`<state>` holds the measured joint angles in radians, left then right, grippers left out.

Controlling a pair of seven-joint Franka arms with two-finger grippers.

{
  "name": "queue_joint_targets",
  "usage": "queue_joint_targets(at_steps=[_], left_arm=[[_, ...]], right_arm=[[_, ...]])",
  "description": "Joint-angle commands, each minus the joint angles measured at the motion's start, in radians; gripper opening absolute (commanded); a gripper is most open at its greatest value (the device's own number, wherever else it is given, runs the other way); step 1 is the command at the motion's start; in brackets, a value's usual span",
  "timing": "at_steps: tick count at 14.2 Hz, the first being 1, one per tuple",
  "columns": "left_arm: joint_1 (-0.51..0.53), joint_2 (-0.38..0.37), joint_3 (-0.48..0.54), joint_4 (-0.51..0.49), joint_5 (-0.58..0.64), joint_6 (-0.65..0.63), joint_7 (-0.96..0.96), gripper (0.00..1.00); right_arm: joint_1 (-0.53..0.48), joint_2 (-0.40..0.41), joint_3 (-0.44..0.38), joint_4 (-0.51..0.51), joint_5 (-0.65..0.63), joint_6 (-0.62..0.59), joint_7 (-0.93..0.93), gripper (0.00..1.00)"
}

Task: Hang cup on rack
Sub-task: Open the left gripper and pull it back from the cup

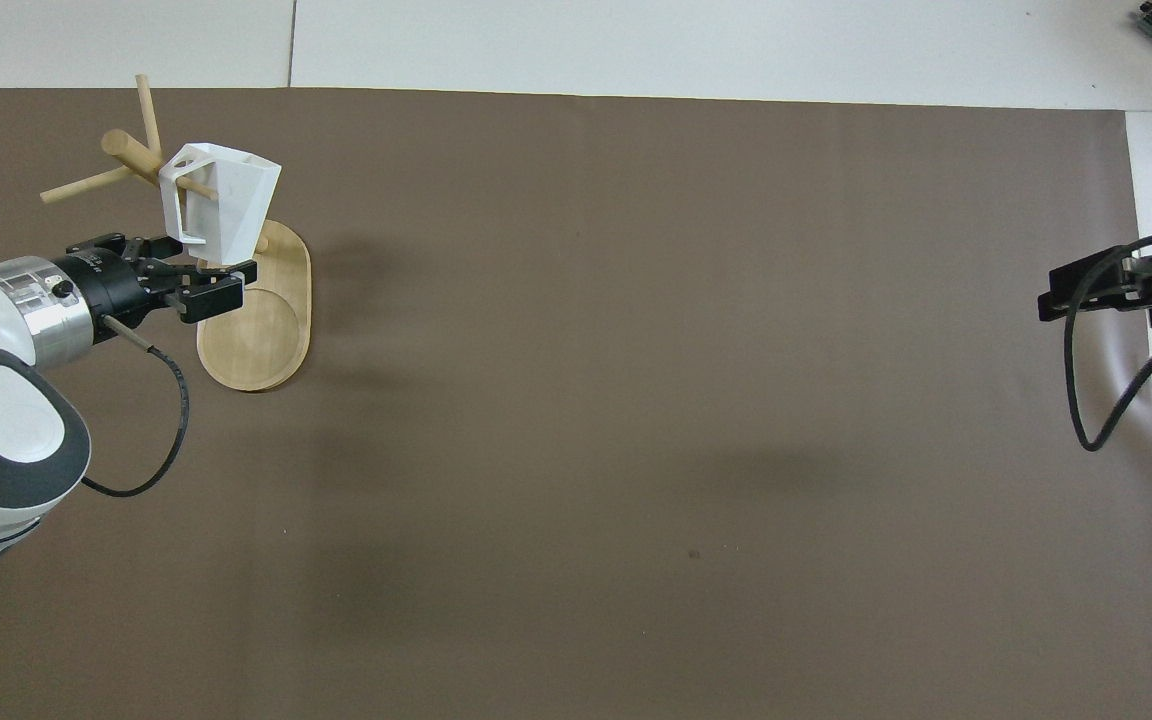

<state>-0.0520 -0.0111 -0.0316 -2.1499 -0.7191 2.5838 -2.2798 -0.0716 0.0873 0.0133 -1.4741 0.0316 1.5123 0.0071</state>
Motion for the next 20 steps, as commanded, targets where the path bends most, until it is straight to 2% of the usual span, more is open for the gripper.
queue_joint_targets(at_steps=[1, 6, 8, 15, 17, 20], left_arm=[[0.061, -0.047, -0.001, 0.025, 0.087, -0.144, -0.010, 1.00], [0.086, -0.081, -0.002, 0.128, 0.340, -0.364, 0.003, 1.00], [0.084, -0.079, -0.002, 0.169, 0.383, -0.445, 0.083, 1.00], [0.101, -0.079, -0.001, 0.274, 0.389, -0.642, 0.717, 1.00], [0.095, -0.081, -0.002, 0.288, 0.465, -0.657, 0.905, 1.00], [0.081, -0.076, -0.011, 0.326, 0.569, -0.656, 1.066, 1.00]], right_arm=[[-0.001, -0.027, -0.001, -0.037, 0.004, 0.022, 0.016, 1.00], [-0.002, -0.027, -0.003, -0.037, 0.004, 0.023, 0.016, 1.00], [-0.002, -0.026, -0.009, -0.037, -0.018, 0.026, 0.019, 1.00], [-0.002, -0.026, -0.015, -0.054, -0.024, 0.127, 0.017, 1.00], [-0.002, -0.026, -0.015, -0.055, -0.024, 0.132, 0.017, 1.00], [-0.002, -0.026, -0.016, -0.055, -0.024, 0.137, 0.017, 1.00]])
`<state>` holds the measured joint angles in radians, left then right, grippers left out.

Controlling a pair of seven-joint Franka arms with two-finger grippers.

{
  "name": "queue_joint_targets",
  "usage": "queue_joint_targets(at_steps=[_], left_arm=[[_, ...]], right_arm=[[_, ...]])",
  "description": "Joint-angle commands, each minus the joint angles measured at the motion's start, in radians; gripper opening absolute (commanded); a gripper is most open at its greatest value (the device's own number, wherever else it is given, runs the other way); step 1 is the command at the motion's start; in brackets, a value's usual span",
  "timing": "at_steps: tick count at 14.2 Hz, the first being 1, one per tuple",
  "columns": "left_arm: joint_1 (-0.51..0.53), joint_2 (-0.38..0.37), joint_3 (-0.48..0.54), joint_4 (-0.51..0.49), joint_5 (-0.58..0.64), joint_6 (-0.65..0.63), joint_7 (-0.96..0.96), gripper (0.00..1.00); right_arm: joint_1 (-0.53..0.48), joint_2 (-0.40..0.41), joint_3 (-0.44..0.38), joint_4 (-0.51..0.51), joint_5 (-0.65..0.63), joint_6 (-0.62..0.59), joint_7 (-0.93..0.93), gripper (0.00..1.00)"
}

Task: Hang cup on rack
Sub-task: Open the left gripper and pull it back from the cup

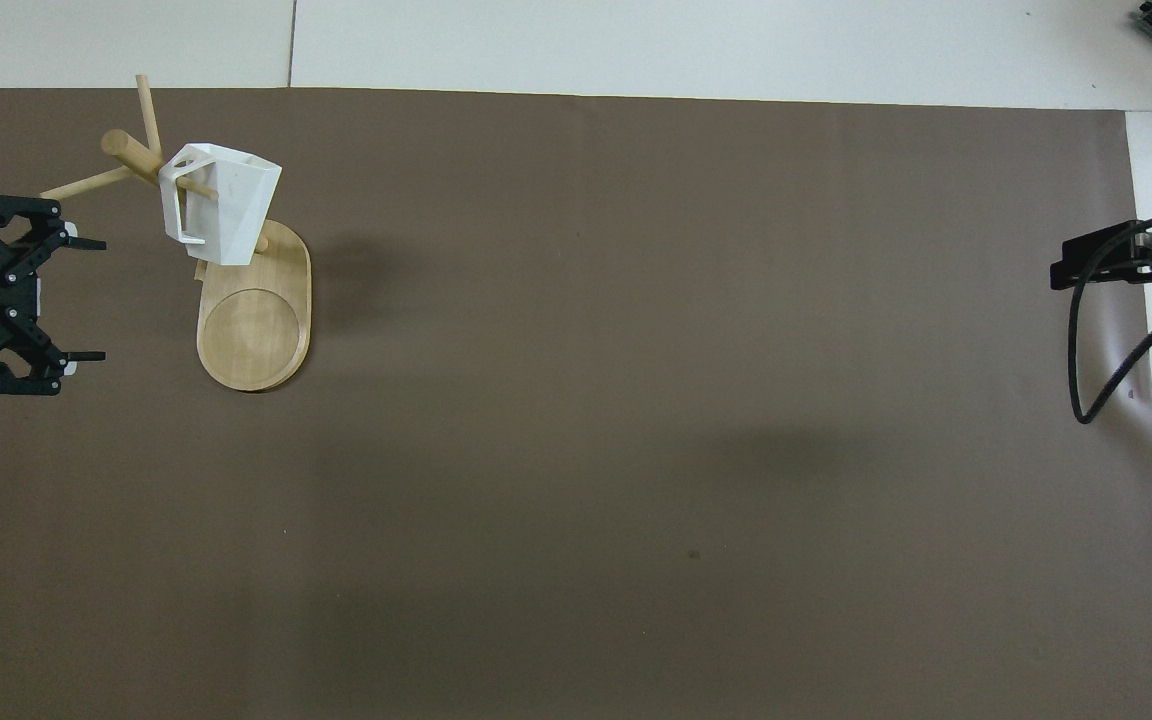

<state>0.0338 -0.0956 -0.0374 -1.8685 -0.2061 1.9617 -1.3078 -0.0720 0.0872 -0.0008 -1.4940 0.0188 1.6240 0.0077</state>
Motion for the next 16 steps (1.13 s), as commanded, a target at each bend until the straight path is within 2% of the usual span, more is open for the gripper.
queue_joint_targets(at_steps=[1, 4, 12, 15, 16], left_arm=[[-0.005, 0.010, -0.006, 0.058, 0.057, -0.030, 0.126, 1.00], [-0.005, 0.017, -0.007, 0.097, 0.121, -0.040, 0.301, 1.00], [0.001, 0.013, -0.004, 0.147, 0.131, -0.098, 0.786, 1.00], [0.003, 0.020, -0.004, 0.195, 0.137, -0.199, 0.970, 1.00], [-0.003, 0.020, -0.006, 0.206, 0.177, -0.236, 1.025, 1.00]], right_arm=[[-0.002, -0.026, -0.001, -0.037, -0.011, 0.023, 0.017, 1.00], [-0.002, -0.026, -0.001, -0.035, -0.008, 0.017, 0.015, 1.00], [-0.002, -0.027, -0.001, -0.037, -0.008, 0.010, 0.011, 1.00], [-0.002, -0.027, 0.001, -0.037, -0.007, 0.008, 0.011, 1.00], [0.000, -0.027, 0.001, -0.037, -0.007, 0.007, 0.012, 1.00]])
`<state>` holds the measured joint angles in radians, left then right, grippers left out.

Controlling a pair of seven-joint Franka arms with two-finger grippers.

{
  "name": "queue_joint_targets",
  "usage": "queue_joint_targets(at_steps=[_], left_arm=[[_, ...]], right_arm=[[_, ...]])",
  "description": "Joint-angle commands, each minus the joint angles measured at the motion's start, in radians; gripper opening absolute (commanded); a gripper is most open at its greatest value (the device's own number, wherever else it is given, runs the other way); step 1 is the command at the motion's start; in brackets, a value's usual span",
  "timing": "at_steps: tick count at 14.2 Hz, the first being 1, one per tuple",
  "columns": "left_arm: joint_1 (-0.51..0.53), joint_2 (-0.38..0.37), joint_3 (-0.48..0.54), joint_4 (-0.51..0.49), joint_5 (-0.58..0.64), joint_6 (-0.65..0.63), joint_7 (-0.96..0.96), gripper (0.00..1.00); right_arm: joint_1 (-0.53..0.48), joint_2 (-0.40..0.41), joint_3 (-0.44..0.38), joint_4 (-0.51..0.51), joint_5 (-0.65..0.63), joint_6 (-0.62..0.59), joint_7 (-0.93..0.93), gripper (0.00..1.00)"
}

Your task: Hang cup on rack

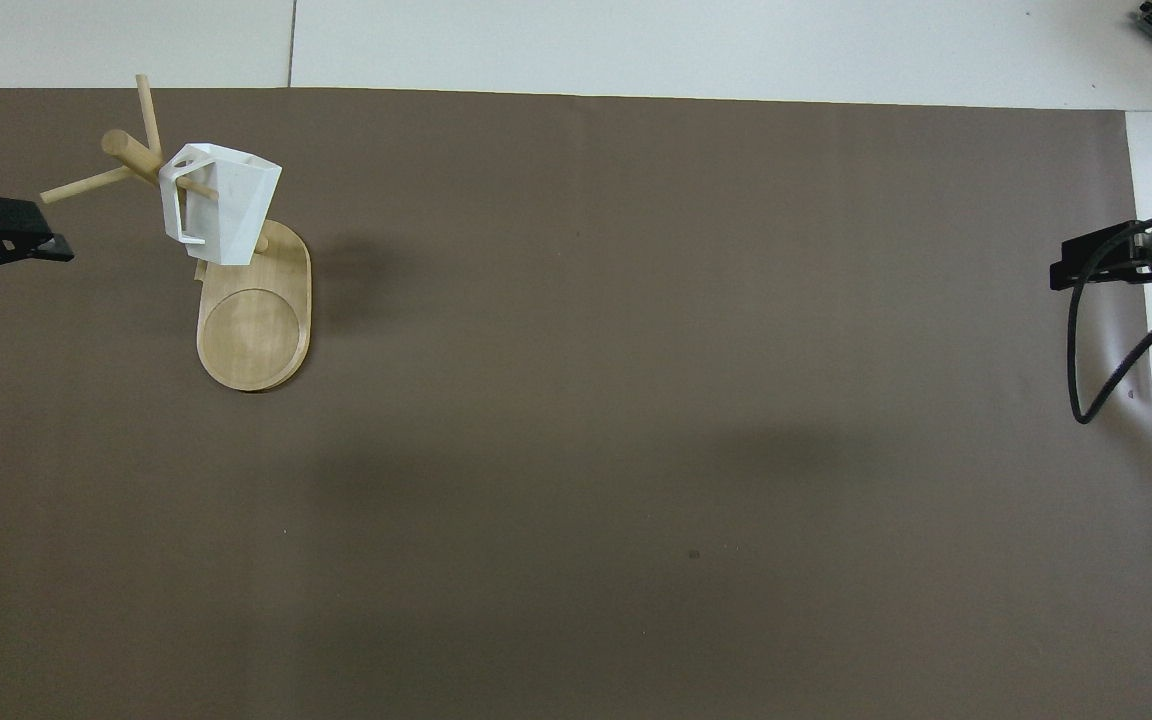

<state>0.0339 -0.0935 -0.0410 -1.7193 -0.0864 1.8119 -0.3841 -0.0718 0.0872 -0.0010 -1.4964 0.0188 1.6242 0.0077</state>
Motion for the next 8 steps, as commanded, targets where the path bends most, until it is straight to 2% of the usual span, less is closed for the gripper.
queue_joint_targets(at_steps=[1, 5, 8], left_arm=[[-0.006, 0.018, -0.004, 0.056, 0.089, -0.107, 0.152, 1.00], [-0.006, 0.003, -0.033, 0.055, 0.096, -0.238, 0.266, 1.00], [-0.006, -0.005, -0.034, 0.058, 0.092, -0.285, 0.335, 1.00]], right_arm=[[0.000, -0.027, 0.001, -0.035, -0.007, 0.006, 0.012, 1.00], [-0.002, -0.027, 0.001, -0.035, -0.007, 0.006, 0.014, 1.00], [0.000, -0.027, 0.001, -0.035, -0.007, 0.008, 0.015, 1.00]])
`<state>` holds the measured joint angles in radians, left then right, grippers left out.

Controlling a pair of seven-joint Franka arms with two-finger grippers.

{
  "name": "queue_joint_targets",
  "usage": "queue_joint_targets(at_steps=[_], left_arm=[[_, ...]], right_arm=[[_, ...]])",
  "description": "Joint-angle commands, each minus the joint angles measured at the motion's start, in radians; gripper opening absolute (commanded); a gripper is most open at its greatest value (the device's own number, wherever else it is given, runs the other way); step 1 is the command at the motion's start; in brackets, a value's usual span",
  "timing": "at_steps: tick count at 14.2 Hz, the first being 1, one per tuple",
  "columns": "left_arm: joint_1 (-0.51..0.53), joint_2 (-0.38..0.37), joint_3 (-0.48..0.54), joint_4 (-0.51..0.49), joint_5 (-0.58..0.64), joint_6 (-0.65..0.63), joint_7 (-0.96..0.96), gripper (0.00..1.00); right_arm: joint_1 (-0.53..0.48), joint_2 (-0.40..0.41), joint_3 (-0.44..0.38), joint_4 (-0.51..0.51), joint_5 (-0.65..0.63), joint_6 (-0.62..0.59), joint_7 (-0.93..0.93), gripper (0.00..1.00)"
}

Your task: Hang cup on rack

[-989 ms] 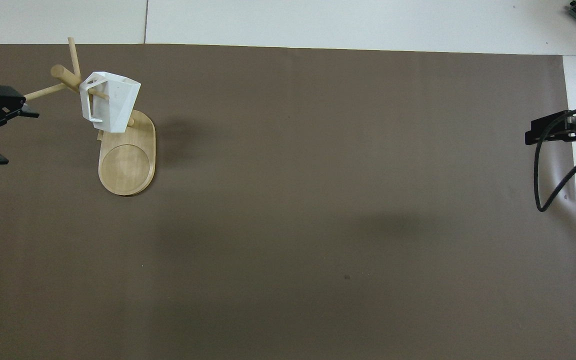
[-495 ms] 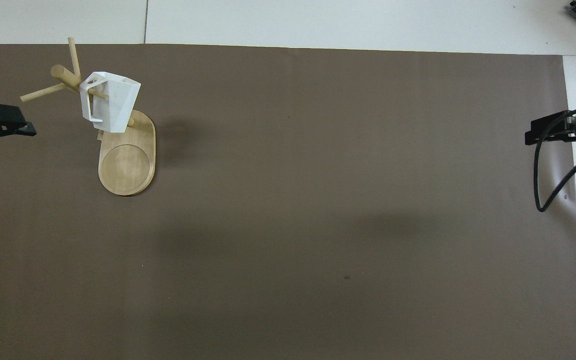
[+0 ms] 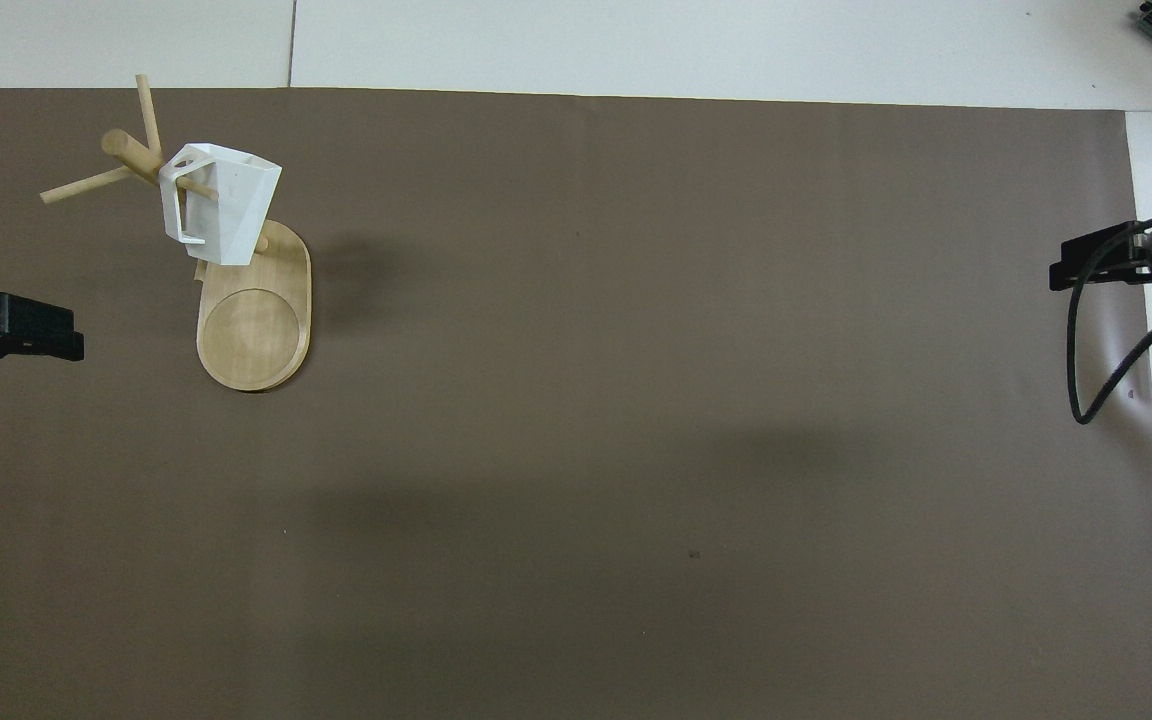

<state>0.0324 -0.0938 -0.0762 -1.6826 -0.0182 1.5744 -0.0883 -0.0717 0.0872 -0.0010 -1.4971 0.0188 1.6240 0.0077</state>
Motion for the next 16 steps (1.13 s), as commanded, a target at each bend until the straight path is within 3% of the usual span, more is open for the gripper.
queue_joint_targets(at_steps=[1, 8, 16], left_arm=[[-0.005, -0.017, -0.004, 0.018, 0.023, -0.056, 0.039, 1.00], [0.012, -0.049, -0.004, -0.045, 0.020, -0.008, 0.061, 1.00], [0.003, -0.044, 0.001, -0.028, 0.024, -0.040, 0.107, 1.00]], right_arm=[[0.000, -0.027, 0.001, -0.034, -0.007, 0.008, 0.014, 1.00], [0.000, -0.027, 0.001, -0.034, -0.007, 0.008, 0.014, 1.00], [0.001, -0.027, 0.004, -0.034, -0.005, 0.008, 0.014, 1.00]])
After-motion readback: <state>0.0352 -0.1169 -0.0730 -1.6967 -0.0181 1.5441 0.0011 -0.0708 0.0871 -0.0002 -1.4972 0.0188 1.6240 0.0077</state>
